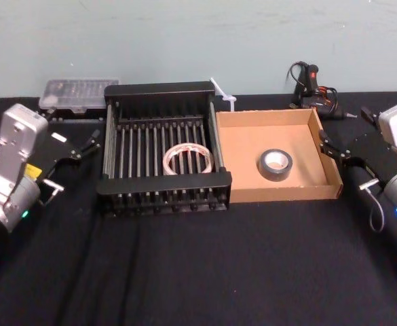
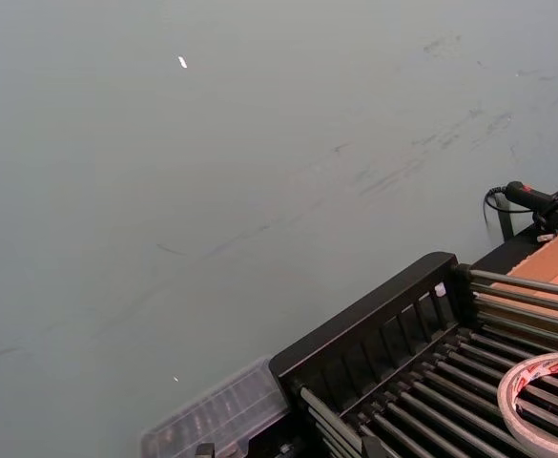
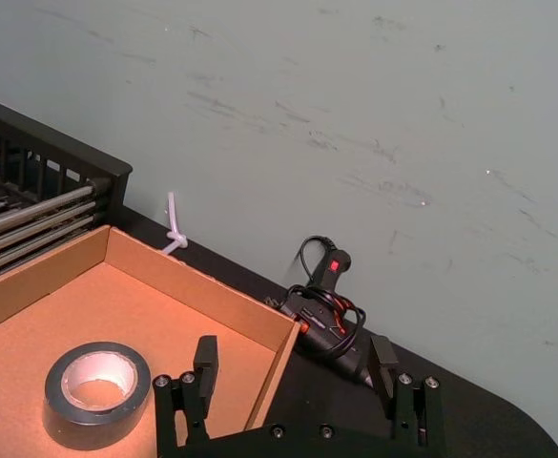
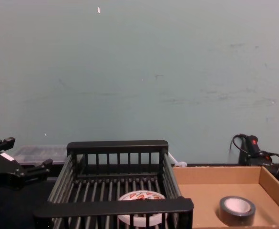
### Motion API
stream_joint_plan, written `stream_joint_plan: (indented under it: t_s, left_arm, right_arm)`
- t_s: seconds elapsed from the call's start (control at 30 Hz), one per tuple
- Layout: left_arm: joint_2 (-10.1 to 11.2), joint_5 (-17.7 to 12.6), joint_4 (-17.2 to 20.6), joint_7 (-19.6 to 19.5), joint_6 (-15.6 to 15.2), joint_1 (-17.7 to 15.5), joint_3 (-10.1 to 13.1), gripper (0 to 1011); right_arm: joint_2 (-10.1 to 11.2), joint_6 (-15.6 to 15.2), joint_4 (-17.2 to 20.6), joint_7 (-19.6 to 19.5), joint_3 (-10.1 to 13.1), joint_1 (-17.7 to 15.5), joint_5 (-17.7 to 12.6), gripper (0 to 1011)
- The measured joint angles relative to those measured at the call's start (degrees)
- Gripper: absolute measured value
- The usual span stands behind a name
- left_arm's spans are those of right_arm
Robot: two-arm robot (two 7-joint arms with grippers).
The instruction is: Pick up the white tape and place it into the black box , Pick up the silver tape and place it into the brown box.
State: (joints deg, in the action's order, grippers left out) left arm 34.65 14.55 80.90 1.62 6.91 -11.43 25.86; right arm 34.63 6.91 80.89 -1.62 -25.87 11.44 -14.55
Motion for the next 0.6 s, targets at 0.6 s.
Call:
stream_joint_plan:
  t_s: [0.6]
  left_arm:
    - [0.00,0.00,0.00,0.00,0.00,0.00,0.00,1001]
  right_arm:
    - [0.02,0.00,0.00,0.00,0.00,-0.01,0.00,1002]
